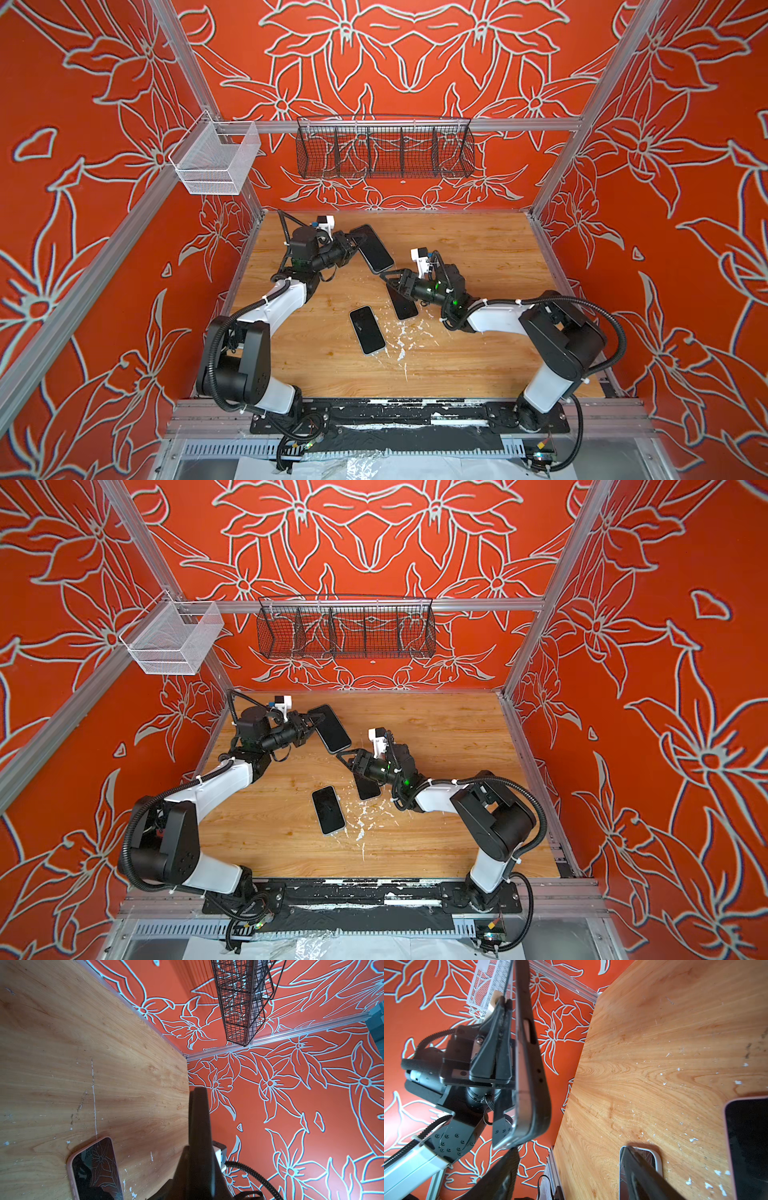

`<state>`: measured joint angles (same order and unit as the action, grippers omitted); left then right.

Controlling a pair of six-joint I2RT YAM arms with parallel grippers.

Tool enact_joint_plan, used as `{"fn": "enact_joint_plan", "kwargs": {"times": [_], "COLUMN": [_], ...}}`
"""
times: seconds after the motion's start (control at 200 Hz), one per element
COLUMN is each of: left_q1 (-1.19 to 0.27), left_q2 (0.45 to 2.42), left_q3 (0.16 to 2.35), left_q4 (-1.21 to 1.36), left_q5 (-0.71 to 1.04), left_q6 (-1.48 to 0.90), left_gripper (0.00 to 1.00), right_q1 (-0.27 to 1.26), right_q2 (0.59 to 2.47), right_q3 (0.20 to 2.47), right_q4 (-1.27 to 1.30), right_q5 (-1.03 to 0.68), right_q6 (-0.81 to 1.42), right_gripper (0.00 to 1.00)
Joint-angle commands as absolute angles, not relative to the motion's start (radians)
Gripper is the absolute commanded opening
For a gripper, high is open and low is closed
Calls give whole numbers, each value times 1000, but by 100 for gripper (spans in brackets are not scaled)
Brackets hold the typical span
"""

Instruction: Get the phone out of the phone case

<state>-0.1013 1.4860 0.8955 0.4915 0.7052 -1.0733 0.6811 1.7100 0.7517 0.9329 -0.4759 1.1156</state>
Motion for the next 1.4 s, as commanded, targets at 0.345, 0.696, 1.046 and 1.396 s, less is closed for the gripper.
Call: {"fn": "enact_joint_plan", "kwargs": {"times": [0.345, 0.696, 1.046, 1.396], "left_q1": [-98, -98, -97, -97], "left_q2": [1483, 1486, 1492, 1498], "left_q3": [914, 911, 910, 910], "left_q4": [540, 553, 563, 585], "left_q5": [736, 742, 747, 756], "left_q6": [-1075, -1088, -1097, -1116], "left_gripper": [0, 0, 0, 0], "right_q1": [684, 679, 678, 665], "right_q2": [1685, 1711, 1703, 1726], "right_q3": [735, 728, 705, 724], "right_q4": [1035, 1048, 1026, 1052], "right_q5": [-474, -457, -438, -456], "right_q6": [1147, 1163, 1154, 1173], "right_gripper": [79, 78, 76, 76]}}
